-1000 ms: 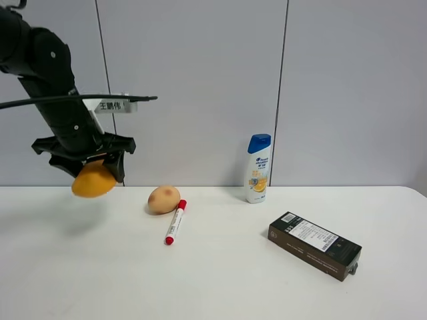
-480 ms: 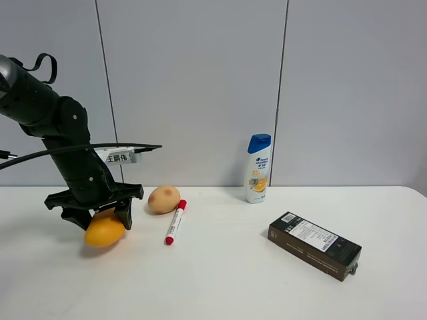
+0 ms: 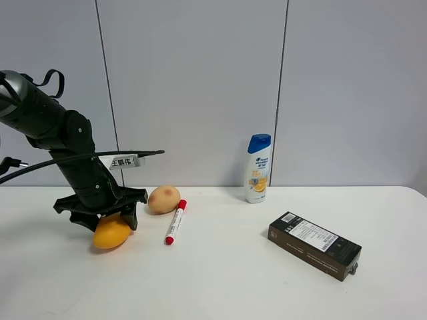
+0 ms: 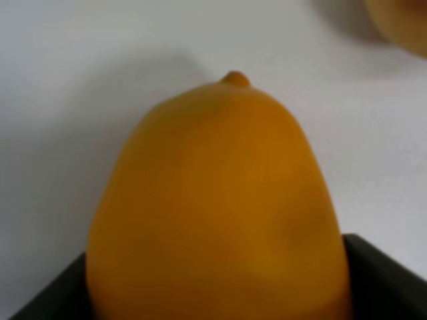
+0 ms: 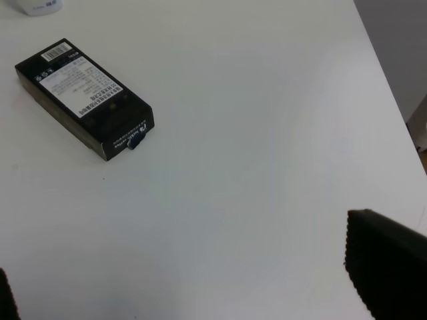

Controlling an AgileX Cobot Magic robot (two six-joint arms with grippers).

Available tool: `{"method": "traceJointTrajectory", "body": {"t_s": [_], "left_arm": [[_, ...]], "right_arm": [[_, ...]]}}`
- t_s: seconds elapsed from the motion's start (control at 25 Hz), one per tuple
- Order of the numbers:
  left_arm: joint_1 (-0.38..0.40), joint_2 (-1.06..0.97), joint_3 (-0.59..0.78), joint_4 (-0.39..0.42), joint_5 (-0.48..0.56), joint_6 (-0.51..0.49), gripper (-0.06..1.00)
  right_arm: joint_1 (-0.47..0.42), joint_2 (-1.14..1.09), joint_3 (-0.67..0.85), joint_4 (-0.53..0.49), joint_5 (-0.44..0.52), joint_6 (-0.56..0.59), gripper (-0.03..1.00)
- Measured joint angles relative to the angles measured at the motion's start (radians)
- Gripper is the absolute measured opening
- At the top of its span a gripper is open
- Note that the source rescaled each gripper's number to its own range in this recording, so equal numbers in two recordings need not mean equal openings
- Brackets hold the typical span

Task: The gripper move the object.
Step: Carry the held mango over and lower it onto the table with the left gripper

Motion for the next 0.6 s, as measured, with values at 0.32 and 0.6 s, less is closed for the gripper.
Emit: {"method": "traceJointTrajectory", "body": {"t_s": [0.32, 0.6], "left_arm": [[-0.015, 0.002, 0.0, 0.0, -0.068, 0.03, 0.71], [-0.016, 0.002, 0.0, -0.002, -0.07, 0.018, 1.0]], "right_arm": [[0.0, 0.0, 0.0, 0.0, 0.0, 0.0, 1.0], [0.0, 0.0, 0.0, 0.0, 0.0, 0.0, 1.0]]}}
